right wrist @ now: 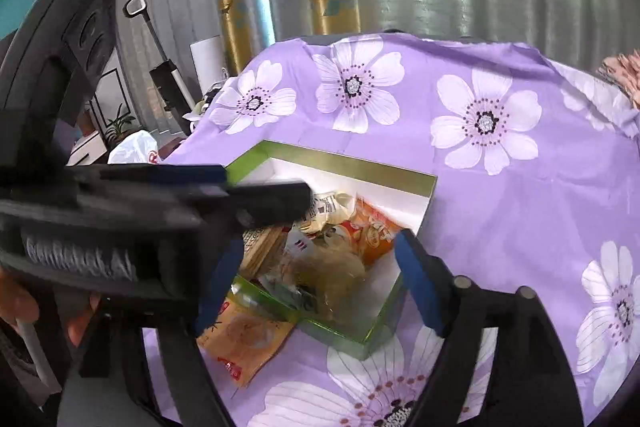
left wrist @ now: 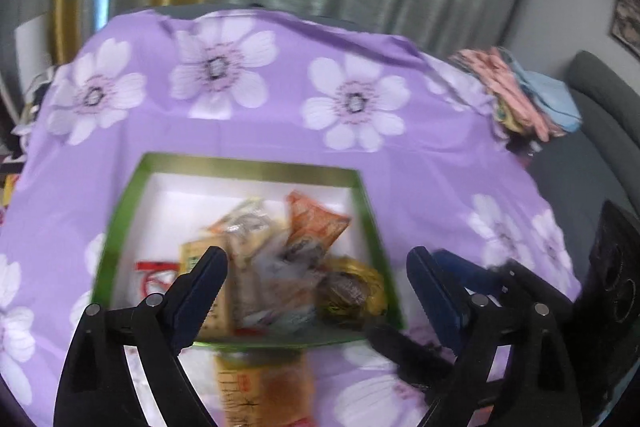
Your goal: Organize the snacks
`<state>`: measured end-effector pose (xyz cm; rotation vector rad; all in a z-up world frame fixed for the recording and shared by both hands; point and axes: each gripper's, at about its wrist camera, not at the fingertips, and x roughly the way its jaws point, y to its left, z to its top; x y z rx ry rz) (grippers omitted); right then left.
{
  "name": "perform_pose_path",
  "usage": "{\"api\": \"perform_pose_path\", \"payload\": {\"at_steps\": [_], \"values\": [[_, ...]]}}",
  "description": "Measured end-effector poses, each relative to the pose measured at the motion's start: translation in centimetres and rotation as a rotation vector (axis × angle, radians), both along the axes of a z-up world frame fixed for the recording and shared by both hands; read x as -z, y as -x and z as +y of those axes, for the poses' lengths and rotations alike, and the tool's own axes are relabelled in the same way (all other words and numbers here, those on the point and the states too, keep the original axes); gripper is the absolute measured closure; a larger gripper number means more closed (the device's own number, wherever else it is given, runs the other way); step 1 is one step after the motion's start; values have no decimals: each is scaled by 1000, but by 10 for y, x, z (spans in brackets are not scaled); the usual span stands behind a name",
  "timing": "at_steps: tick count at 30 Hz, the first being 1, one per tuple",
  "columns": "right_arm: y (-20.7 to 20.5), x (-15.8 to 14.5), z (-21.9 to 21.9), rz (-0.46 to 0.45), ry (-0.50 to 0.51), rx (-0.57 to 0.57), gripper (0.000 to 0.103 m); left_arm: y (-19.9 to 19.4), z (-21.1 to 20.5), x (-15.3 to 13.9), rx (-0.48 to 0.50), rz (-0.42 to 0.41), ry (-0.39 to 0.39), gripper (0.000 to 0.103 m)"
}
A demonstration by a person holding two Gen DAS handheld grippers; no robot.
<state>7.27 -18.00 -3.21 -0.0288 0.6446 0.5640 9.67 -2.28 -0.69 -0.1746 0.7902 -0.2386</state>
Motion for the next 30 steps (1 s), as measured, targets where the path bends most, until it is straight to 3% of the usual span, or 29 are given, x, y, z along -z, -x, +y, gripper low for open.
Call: {"api": "perform_pose_path", "payload": {"at_steps": [4, 9, 15, 24, 26, 29, 30], "values": [[28, 16, -6, 21, -3, -56, 25, 23, 30, 21, -56, 28, 5, 12], [48, 46, 11, 121, 18, -139, 26, 50, 50, 54, -79, 107, 23, 12], [50, 79, 39, 195, 57, -186, 26, 55, 41, 89, -58, 212, 46, 12], [36, 104, 70, 256, 112, -229, 28, 50, 32, 109, -45, 249, 34, 15], [37, 107, 70, 267, 117, -234, 33, 50, 30, 112, -36, 257, 36, 26], [36, 110, 73, 273, 120, -232, 43, 50, 27, 118, -30, 279, 20, 32], [36, 110, 73, 277, 115, -237, 51, 50, 25, 121, -26, 293, 15, 34]]}}
